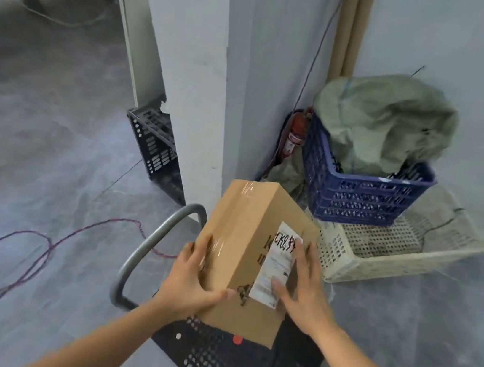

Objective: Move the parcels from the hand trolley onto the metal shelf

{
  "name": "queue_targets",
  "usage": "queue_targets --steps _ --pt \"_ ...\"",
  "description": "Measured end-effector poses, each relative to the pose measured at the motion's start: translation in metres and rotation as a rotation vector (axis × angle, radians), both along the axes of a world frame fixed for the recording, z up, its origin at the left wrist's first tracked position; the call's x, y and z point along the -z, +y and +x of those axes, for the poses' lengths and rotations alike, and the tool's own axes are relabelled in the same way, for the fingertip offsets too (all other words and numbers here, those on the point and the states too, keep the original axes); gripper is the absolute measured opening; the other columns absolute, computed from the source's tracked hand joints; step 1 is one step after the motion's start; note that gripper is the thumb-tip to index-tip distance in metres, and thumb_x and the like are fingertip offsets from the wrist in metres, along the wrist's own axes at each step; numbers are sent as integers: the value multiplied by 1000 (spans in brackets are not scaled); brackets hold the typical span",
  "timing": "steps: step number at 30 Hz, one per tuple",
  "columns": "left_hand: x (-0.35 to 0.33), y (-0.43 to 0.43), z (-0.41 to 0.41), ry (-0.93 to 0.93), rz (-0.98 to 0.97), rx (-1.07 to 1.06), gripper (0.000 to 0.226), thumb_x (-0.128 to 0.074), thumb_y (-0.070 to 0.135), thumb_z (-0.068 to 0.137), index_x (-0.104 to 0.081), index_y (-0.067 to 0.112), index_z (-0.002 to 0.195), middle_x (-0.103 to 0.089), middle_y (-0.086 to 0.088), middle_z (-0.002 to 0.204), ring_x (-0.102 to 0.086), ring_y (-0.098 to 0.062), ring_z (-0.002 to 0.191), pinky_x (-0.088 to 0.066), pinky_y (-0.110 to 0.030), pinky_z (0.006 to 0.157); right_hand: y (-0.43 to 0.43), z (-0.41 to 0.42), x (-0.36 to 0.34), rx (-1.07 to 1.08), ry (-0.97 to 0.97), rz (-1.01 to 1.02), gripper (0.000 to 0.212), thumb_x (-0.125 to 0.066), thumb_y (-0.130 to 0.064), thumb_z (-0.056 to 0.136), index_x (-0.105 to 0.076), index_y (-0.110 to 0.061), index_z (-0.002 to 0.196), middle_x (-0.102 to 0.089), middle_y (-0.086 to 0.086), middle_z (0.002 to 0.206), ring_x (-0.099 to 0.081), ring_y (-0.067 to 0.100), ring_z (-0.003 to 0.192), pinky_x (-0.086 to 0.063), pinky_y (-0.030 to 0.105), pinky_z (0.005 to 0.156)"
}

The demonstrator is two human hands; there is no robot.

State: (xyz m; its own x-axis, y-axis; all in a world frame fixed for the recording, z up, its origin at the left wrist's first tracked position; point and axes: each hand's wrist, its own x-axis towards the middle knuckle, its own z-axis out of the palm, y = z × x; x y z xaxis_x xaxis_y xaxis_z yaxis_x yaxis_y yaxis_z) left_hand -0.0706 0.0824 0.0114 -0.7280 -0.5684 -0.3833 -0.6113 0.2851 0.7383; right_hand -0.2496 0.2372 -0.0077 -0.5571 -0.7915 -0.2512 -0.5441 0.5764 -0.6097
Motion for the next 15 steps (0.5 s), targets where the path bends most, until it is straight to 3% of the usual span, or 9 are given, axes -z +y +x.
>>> queue_targets --steps 3,5,7,9,12,15 --pt "-51 5 5 118 22 -2 131 -45 99 28 3 50 139 -15 19 136 -27 -7 127 -33 -34 108 9 2 -54 31 -35 -124 103 -28 -94 55 22 -51 133 34 -6 151 25 2 133 -4 29 110" --pt "-80 7 9 185 76 -6 134 -52 95 32 -1 46 145 -16 16 146 -30 -10 132 -36 -35 108 15 4 -85 57 -82 -201 108 -32 -96 51 22 -53 134 28 -8 153 24 3 137 -3 31 111" --pt "-108 9 13 245 130 13 124 -58 91 38 -4 52 144 -20 14 148 -35 -14 133 -42 -40 106 22 8 -115 57 -105 -269 111 -42 -92 54 21 -52 136 9 -10 157 4 6 144 -11 36 116" --pt "-138 11 13 293 160 54 108 -57 89 45 -5 61 135 -24 18 144 -39 -10 130 -44 -40 104 26 10 -146 34 -88 -300 113 -48 -90 54 19 -51 137 -1 -12 155 -7 4 140 -15 32 114" --pt "-179 16 9 363 153 103 95 -57 81 58 -4 61 135 -26 25 142 -34 -8 134 -35 -43 111 26 10 -195 29 -25 -334 115 -62 -77 58 15 -50 139 -9 -9 153 -12 0 132 -19 30 109" --pt "-209 19 0 441 70 152 101 -58 78 64 -4 51 145 -28 14 150 -33 -13 138 -34 -51 111 27 3 -240 29 9 -388 112 -73 -52 68 12 -49 140 -9 -6 153 -13 -1 132 -17 26 107"
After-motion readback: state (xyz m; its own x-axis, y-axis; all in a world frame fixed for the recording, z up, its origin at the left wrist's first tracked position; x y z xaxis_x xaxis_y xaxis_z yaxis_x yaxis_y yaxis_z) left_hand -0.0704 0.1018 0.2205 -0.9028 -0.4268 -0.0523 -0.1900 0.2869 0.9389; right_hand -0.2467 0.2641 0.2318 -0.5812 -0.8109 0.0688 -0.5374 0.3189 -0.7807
